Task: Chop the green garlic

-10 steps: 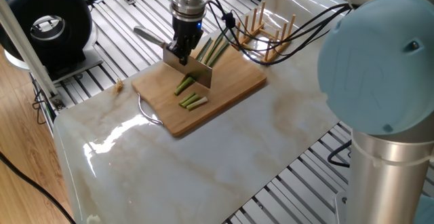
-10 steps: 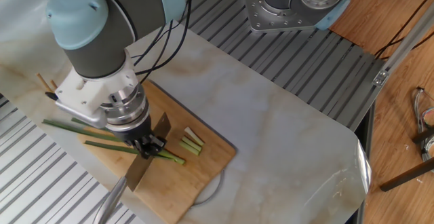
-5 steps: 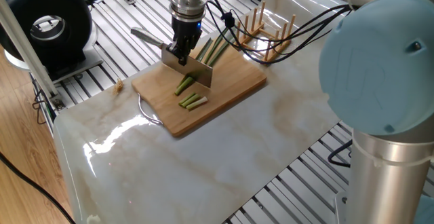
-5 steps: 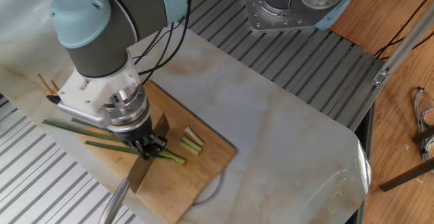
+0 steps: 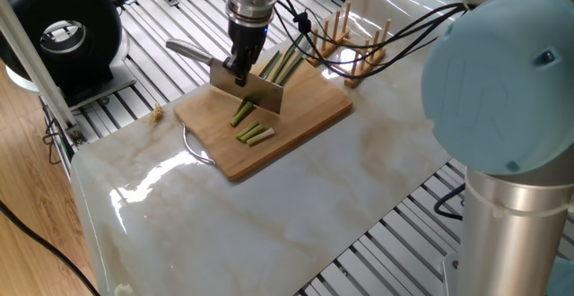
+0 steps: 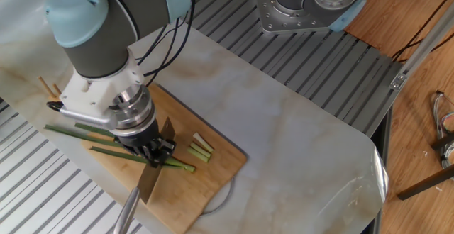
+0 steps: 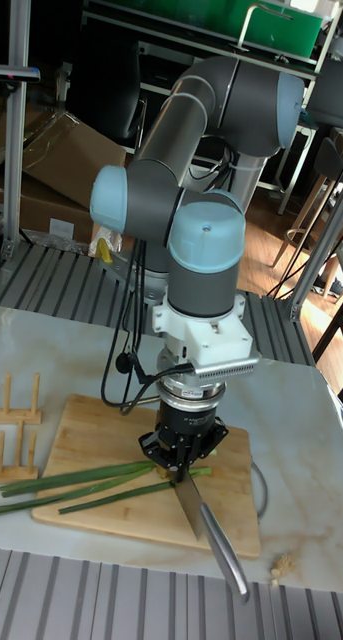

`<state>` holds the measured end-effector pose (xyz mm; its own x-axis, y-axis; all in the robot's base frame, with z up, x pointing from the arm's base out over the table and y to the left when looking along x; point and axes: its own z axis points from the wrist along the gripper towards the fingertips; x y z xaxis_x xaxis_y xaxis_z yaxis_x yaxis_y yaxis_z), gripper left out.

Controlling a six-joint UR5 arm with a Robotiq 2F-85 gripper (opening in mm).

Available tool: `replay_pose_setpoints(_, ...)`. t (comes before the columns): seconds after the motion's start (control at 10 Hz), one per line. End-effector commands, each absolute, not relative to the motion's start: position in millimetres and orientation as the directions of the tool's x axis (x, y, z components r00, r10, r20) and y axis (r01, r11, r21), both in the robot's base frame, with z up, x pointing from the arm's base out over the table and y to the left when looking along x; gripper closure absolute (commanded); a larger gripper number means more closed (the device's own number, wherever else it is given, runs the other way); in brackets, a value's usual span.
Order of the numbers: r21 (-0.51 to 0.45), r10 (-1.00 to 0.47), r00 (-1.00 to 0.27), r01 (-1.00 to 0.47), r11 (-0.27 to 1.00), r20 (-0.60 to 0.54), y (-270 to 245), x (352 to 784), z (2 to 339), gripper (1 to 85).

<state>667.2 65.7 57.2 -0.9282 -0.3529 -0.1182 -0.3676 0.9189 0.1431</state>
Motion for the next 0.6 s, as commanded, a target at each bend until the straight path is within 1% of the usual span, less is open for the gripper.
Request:
replay_pose_setpoints(0.0, 0.134, -0.361, -0.926, -0.373, 0.918, -0.110, 67.4, 669.0, 50.2, 84.3)
replay_pose_setpoints(0.1, 0.140, -0.396, -0.914, -0.405, 0.904, -0.084, 62.4, 664.3, 53.7, 84.3)
replay_pose_setpoints(0.3, 0.166, -0.431, -0.900, -0.435, 0.885, -0.062, 52.9, 660.6, 72.1, 84.3)
replay_pose_setpoints(0.4, 0.167, -0.423, -0.904, -0.427, 0.889, -0.056, 49.7, 660.4, 75.2, 84.3)
replay_pose_setpoints(0.5, 0.172, -0.400, -0.914, -0.404, 0.898, -0.060, 55.3, 661.7, 69.4, 84.3)
